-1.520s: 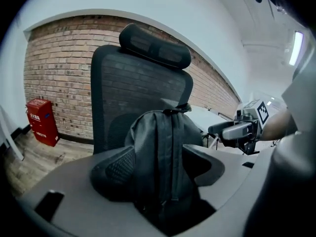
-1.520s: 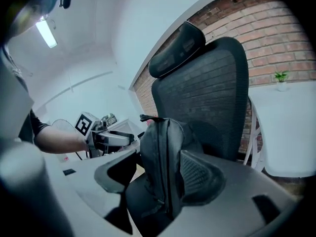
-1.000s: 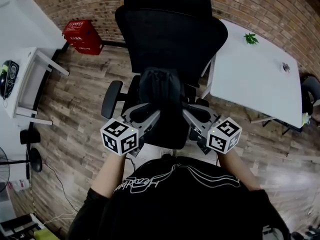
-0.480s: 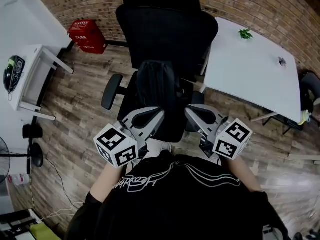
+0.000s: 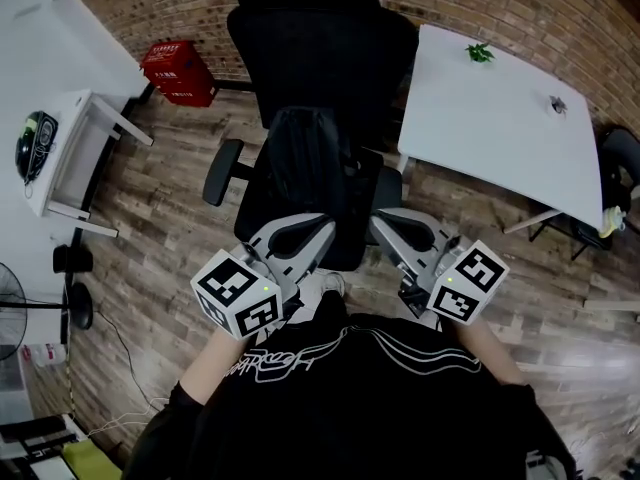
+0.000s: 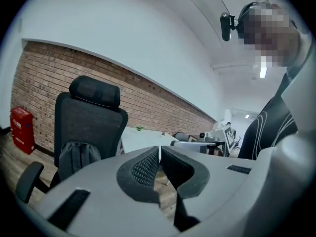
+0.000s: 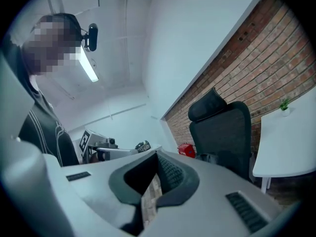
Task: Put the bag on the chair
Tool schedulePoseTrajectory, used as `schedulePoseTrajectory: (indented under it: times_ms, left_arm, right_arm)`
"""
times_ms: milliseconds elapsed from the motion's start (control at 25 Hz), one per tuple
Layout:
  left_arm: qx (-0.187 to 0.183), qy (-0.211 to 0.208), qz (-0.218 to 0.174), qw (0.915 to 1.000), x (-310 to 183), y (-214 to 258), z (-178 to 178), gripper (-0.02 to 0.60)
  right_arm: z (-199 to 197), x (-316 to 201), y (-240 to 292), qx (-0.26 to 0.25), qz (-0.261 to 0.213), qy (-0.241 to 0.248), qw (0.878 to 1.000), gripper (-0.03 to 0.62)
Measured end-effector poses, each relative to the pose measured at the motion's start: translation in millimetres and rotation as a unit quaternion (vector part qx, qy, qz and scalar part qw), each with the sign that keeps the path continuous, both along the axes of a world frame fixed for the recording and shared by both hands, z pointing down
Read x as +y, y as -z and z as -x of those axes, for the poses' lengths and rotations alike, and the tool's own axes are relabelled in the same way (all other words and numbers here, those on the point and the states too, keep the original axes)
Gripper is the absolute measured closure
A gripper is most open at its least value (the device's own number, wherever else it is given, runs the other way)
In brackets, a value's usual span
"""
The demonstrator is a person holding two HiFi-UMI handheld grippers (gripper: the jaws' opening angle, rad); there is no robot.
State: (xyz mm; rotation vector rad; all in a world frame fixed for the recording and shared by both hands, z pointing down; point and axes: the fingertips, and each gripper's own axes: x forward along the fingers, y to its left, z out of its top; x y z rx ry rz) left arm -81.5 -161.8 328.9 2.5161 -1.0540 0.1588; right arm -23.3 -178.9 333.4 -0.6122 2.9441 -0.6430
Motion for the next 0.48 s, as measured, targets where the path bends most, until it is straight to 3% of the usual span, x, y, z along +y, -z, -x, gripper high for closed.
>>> schedulePoseTrajectory:
  times_ms: [480]
  left_arm:
    - [-0.022,0.026,-0.016,0.9993,42.8,15.4,-8.3,0.541]
  right_arm:
    - [-16.3,38.9,8.7,0.007,-0.014,0.019,1.0,0.597]
